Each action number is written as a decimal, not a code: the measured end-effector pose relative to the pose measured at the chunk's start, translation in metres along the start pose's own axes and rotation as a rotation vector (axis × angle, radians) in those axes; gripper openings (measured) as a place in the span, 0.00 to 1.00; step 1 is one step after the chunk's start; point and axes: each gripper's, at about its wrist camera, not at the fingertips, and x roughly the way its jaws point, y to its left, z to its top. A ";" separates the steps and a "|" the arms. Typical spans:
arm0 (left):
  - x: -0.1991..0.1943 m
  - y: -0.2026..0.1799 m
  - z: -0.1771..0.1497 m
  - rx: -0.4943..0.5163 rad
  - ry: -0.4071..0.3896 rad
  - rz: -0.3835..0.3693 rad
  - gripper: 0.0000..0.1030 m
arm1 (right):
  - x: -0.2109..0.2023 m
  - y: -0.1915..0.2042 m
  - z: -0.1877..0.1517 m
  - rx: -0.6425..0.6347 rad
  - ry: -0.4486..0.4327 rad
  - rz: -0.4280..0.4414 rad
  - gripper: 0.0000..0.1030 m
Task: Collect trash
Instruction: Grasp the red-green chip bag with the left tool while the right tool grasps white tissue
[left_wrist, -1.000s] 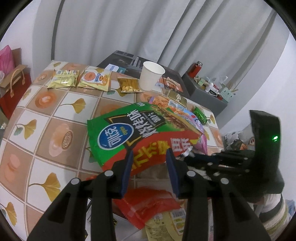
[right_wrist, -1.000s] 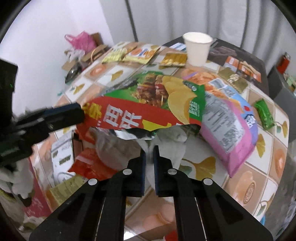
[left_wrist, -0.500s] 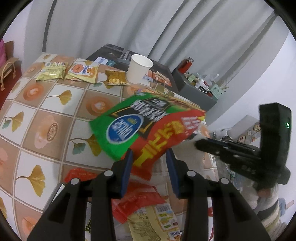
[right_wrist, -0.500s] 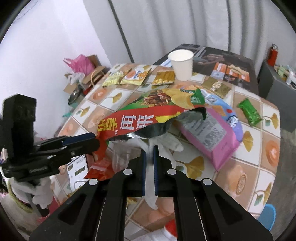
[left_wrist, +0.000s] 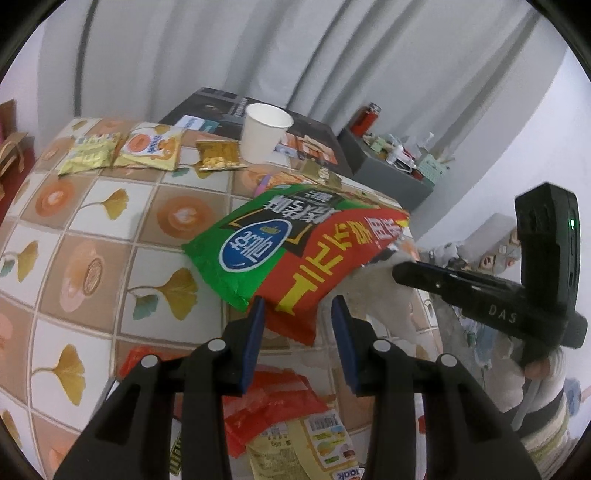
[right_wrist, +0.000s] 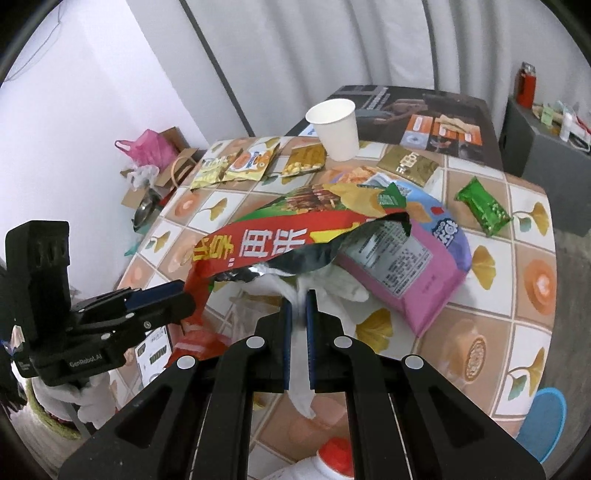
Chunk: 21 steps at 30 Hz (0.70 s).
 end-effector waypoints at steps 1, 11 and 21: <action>0.002 -0.001 0.003 0.006 0.016 -0.015 0.35 | -0.001 0.000 0.001 -0.001 -0.003 -0.002 0.05; 0.031 0.003 0.028 -0.125 0.099 -0.031 0.35 | -0.005 0.002 0.016 -0.020 -0.018 -0.034 0.05; 0.026 0.021 0.018 -0.112 0.153 -0.025 0.35 | -0.010 -0.002 -0.012 -0.040 0.048 -0.024 0.06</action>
